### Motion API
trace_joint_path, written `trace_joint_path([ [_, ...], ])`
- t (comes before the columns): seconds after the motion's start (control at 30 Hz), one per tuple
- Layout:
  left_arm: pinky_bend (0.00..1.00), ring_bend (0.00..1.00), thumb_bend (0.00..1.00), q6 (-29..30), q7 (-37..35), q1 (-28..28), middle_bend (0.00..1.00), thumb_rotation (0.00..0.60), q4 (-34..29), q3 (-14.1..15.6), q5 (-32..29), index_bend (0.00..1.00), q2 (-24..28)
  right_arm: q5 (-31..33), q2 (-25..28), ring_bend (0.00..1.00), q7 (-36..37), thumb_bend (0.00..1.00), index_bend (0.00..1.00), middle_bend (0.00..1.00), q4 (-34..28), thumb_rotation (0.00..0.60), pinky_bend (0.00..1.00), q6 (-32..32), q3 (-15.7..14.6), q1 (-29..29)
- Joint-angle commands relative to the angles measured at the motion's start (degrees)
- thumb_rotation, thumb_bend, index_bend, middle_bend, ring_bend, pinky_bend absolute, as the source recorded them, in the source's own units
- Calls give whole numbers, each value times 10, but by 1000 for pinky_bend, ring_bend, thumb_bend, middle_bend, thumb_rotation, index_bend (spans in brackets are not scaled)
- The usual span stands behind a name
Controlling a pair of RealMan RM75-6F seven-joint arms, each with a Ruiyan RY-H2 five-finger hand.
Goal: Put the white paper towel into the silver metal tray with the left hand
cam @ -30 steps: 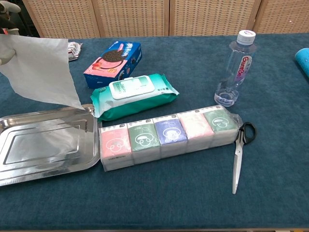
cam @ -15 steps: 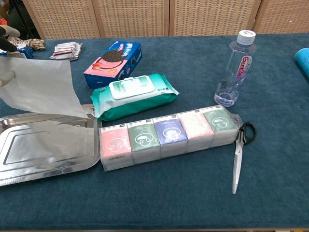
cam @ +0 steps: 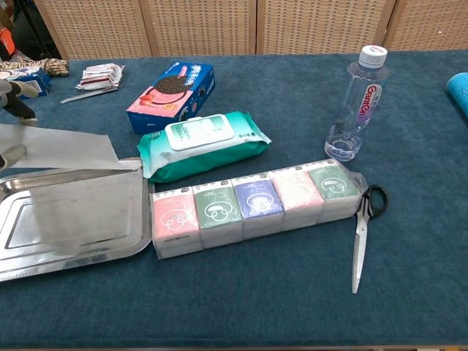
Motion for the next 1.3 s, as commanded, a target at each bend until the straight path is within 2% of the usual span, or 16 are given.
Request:
trace_joint_path([
  [0.03, 0, 0, 505, 12, 21, -12, 0, 595, -9, 3, -29, 831, -14, 0, 0, 0, 2, 0, 0, 0, 1, 600, 0, 1, 0, 0],
  [0.27, 0, 0, 480, 25, 32, -24, 0, 593, -17, 12, -54, 831, -31, -2, 1, 0, 6, 0, 0, 0, 3, 600, 0, 6, 1, -2],
  [0.43, 0, 0, 318, 27, 31, -28, 0, 568, -25, 18, -65, 830, -36, -3, 1, 0, 7, 0, 0, 0, 3, 600, 0, 8, 1, -3],
  [0.6, 0, 0, 278, 23, 29, -33, 0, 549, -25, 28, -72, 809, -38, -3, 1, 0, 10, 0, 0, 0, 4, 600, 0, 12, 2, -5],
  [0.77, 0, 0, 219, 13, 27, -38, 0, 553, -25, 41, -76, 734, -34, -5, 0, 0, 13, 0, 0, 0, 6, 600, 0, 16, 2, -6],
  [1.03, 0, 0, 181, -8, 21, -46, 0, 553, -29, 61, -79, 672, -20, -7, 0, 0, 17, 0, 0, 0, 8, 600, 0, 20, 3, -7],
  [1.3, 0, 0, 173, -33, 18, -58, 0, 513, -37, 85, -72, 580, 5, -7, -1, 0, 19, 0, 0, 0, 10, 600, 0, 23, 4, -8],
])
